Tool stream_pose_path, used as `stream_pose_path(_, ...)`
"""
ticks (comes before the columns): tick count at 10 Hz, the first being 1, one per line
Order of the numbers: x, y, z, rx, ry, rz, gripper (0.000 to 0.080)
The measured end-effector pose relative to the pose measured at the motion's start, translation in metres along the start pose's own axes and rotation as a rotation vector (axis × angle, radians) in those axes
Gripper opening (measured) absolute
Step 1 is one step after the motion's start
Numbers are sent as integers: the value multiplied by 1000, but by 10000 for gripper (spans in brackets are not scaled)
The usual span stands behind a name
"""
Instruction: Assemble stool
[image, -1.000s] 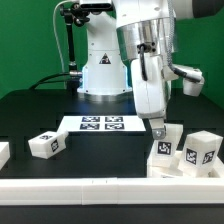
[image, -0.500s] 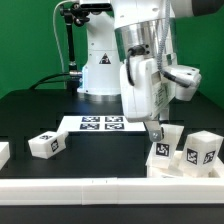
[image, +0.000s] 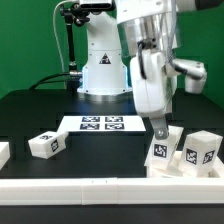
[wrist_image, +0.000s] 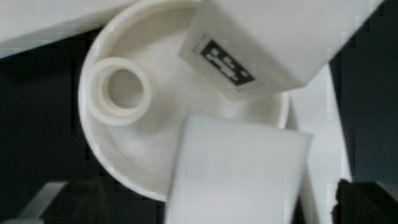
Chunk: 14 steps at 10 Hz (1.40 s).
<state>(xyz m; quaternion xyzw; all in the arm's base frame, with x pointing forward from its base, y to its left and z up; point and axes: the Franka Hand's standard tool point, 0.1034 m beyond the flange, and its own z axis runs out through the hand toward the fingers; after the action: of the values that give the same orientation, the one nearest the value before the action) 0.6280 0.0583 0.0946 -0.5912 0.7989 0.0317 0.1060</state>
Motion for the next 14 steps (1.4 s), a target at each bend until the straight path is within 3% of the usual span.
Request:
stream_pose_path(4,1,1,2,-3,3,-316,648)
stream_pose_path(5,1,2,2,-18,14,-449,648)
stream_pose_path(11,-9,7,2,-52,42,-1232,648)
stream_pose_path(14,-7,10,3,-73,28,-1468,648)
